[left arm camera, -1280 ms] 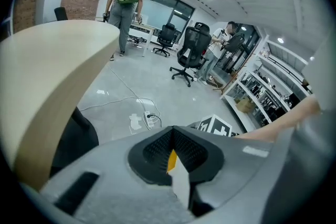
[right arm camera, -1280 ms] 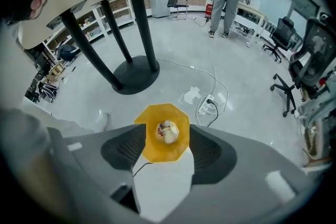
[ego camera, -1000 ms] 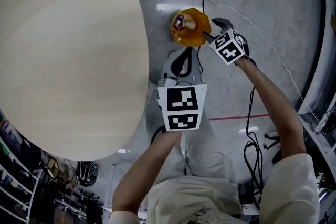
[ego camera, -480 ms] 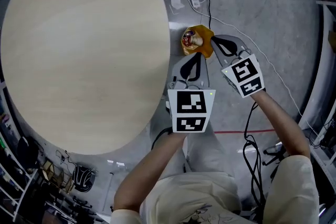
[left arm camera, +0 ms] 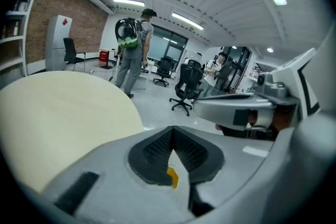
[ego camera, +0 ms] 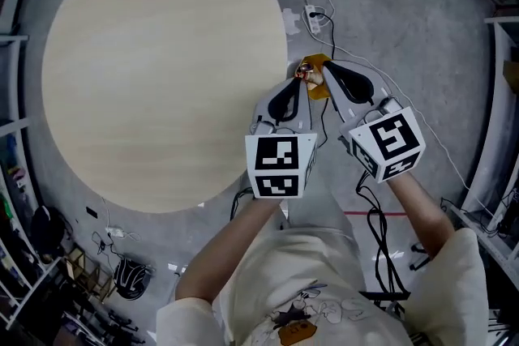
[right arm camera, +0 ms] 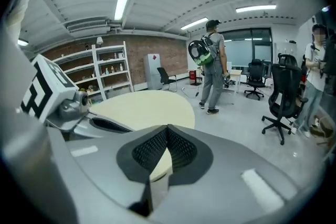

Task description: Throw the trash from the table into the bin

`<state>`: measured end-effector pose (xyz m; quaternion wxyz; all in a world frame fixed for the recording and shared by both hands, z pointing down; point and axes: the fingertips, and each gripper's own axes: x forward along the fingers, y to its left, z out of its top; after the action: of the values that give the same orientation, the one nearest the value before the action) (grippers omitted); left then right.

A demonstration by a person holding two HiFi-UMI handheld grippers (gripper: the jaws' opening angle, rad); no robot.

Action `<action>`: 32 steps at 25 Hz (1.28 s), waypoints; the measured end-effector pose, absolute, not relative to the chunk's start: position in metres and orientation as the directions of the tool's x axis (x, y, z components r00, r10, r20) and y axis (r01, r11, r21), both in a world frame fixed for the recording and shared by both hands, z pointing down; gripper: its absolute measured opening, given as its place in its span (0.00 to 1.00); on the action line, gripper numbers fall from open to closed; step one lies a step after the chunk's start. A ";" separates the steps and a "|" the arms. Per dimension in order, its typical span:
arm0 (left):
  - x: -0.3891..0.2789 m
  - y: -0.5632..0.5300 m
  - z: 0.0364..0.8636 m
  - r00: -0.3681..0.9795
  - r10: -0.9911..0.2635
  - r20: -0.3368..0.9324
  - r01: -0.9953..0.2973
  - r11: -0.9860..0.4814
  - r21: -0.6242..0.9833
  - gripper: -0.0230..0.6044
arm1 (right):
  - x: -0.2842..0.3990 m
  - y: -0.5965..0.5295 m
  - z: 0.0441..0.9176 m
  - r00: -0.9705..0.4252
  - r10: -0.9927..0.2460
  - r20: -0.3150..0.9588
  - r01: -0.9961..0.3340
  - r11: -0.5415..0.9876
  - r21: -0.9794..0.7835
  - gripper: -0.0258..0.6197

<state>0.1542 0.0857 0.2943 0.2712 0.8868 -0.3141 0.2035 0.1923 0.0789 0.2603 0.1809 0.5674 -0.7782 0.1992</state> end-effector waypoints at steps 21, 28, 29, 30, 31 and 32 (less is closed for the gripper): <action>-0.009 0.162 0.194 0.708 -0.582 0.401 -0.704 -0.631 0.326 0.04 | 0.038 0.165 0.163 -0.293 -0.883 0.366 -0.956 0.272 -0.108 0.05; -0.025 0.166 0.202 0.715 -0.572 0.402 -0.693 -0.653 0.305 0.04 | 0.028 0.177 0.191 -0.283 -0.865 0.414 -0.959 0.252 -0.130 0.05; -0.028 0.167 0.202 0.716 -0.572 0.400 -0.693 -0.651 0.309 0.04 | 0.027 0.179 0.193 -0.280 -0.864 0.419 -0.960 0.249 -0.129 0.05; -0.032 0.168 0.202 0.716 -0.571 0.402 -0.693 -0.649 0.314 0.04 | 0.025 0.181 0.193 -0.277 -0.864 0.421 -0.961 0.245 -0.129 0.05; -0.036 0.169 0.204 0.716 -0.568 0.405 -0.693 -0.646 0.319 0.04 | 0.023 0.183 0.193 -0.274 -0.865 0.421 -0.962 0.241 -0.130 0.05; -0.039 0.170 0.206 0.716 -0.565 0.410 -0.693 -0.645 0.323 0.04 | 0.022 0.184 0.193 -0.271 -0.865 0.421 -0.962 0.238 -0.131 0.05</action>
<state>-0.0388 0.1698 0.2061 0.2336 0.8964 -0.3509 0.1371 0.0223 0.1844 0.1926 0.1315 0.5892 -0.7756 0.1845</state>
